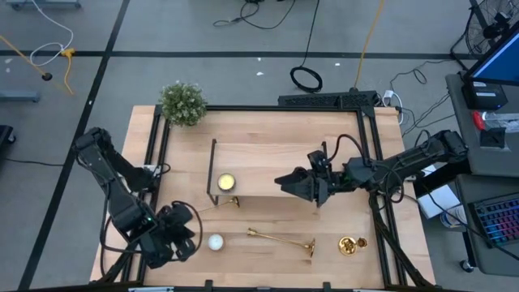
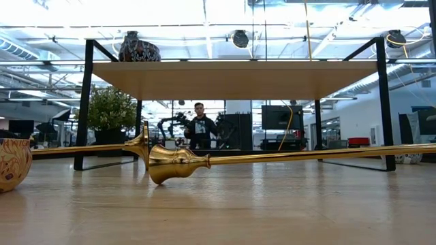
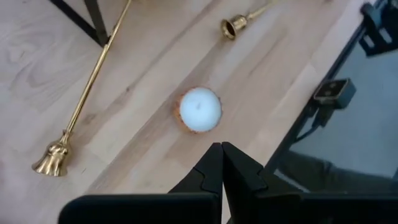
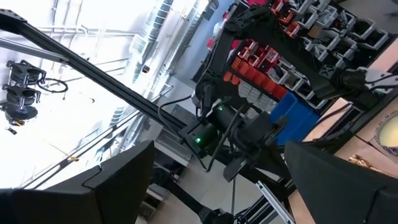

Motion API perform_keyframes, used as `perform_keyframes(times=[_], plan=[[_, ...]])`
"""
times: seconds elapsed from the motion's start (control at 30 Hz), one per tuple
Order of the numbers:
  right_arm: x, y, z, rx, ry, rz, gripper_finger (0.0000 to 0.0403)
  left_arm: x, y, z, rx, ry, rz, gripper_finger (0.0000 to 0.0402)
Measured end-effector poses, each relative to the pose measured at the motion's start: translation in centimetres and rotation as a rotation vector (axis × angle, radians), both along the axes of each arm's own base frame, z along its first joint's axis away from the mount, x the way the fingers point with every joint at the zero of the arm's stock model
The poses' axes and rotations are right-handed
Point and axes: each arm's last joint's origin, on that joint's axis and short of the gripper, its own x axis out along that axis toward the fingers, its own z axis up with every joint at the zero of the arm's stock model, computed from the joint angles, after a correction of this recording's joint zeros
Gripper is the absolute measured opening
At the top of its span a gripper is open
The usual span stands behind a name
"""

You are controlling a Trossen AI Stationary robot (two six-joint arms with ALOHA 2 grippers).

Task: Pick & Place candle stick holders
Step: Put the left gold candle holder on the shelf

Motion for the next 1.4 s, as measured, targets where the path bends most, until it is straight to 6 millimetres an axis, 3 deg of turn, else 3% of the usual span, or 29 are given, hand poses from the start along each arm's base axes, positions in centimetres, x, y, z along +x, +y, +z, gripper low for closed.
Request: perform_keyframes(times=[0.37, 0.6, 0.8, 1.13, 1.4], plan=[[0.2, 0.1, 0.5, -0.106, 0.035, -0.016, 0.0336, 0.1, 0.3, -0.1, 0.01, -0.019, 0.077, 0.0009], [0.0, 0.8, 3.4, -0.27, 0.148, 0.024, 0.0291, 0.1, 0.3, -0.1, 0.014, -0.019, 0.071, 0.0013], [-0.4, 1.5, 4.1, -0.304, 0.179, 0.055, 0.0262, 0.1, 0.3, -0.1, 0.014, -0.019, 0.071, 0.0004], [-1.3, 3.2, 1.7, -0.264, 0.399, 0.247, 0.0231, 0.1, 0.3, -0.1, 0.013, -0.023, 0.08, 0.0005], [-1.9, 4.2, 1.1, -0.251, 0.464, 0.307, 0.022, 0.1, 0.4, -0.1, 0.02, -0.032, 0.083, 0.0015]])
